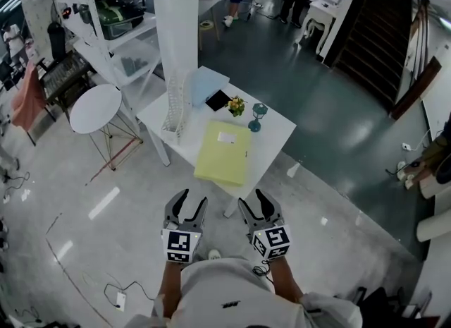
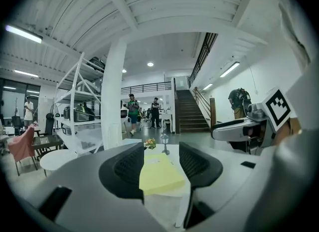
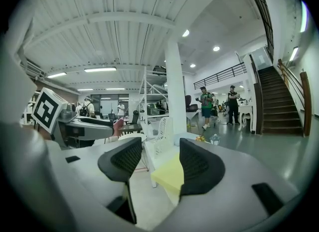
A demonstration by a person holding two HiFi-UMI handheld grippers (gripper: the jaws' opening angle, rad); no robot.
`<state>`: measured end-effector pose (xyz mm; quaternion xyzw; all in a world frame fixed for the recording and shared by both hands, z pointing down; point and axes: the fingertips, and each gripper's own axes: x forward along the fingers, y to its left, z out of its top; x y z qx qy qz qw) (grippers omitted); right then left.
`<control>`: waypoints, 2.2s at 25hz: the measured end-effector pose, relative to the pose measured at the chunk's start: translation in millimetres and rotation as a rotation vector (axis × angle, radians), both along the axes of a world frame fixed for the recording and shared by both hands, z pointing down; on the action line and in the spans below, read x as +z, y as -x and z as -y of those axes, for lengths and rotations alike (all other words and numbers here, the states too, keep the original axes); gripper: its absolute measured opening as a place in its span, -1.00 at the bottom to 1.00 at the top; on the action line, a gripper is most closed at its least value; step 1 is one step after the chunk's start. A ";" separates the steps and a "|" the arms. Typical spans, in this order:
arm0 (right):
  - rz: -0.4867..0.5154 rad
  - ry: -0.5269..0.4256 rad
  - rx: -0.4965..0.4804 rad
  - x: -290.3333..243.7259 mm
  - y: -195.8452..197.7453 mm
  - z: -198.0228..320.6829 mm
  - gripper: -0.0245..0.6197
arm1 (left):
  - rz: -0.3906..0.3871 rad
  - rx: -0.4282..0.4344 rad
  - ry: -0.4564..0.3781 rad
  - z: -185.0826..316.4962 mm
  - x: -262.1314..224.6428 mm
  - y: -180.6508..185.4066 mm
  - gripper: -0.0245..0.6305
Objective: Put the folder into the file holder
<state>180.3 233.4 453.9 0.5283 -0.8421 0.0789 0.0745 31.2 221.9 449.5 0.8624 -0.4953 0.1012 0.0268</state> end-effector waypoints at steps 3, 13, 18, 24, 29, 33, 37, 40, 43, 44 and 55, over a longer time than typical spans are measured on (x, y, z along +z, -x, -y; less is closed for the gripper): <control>0.001 0.006 0.009 1.9 -2.9 11.7 -0.20 | -0.001 0.003 0.005 11.8 2.6 -2.1 -0.21; 0.004 0.031 0.062 17.2 -7.0 59.5 -0.20 | 0.008 0.044 0.010 70.1 12.9 -2.4 -0.21; 0.014 0.057 0.093 25.7 0.9 99.9 -0.20 | 0.010 0.073 0.031 113.3 21.8 6.7 -0.21; -0.007 0.098 0.153 39.1 8.1 152.9 -0.20 | 0.008 0.132 0.073 175.4 37.8 15.2 -0.22; -0.021 0.140 0.211 48.7 11.5 192.0 -0.20 | 0.010 0.199 0.119 224.5 51.9 17.7 -0.22; -0.041 0.167 0.258 57.0 11.8 221.5 -0.20 | 0.013 0.250 0.160 261.1 67.9 17.7 -0.22; -0.049 0.196 0.306 68.2 10.0 247.4 -0.20 | 0.019 0.295 0.202 294.4 87.5 16.9 -0.22; -0.054 0.219 0.340 78.3 6.4 262.6 -0.20 | 0.020 0.320 0.239 314.8 103.7 14.0 -0.22; -0.060 0.246 0.363 89.4 1.0 274.0 -0.20 | 0.018 0.332 0.275 332.3 119.2 9.0 -0.22; -0.063 0.256 0.369 93.0 -1.4 277.5 -0.20 | 0.016 0.333 0.287 337.7 124.0 6.9 -0.22; -0.067 0.358 0.400 143.5 -41.4 309.9 -0.19 | 0.033 0.327 0.428 373.8 182.9 -30.8 -0.20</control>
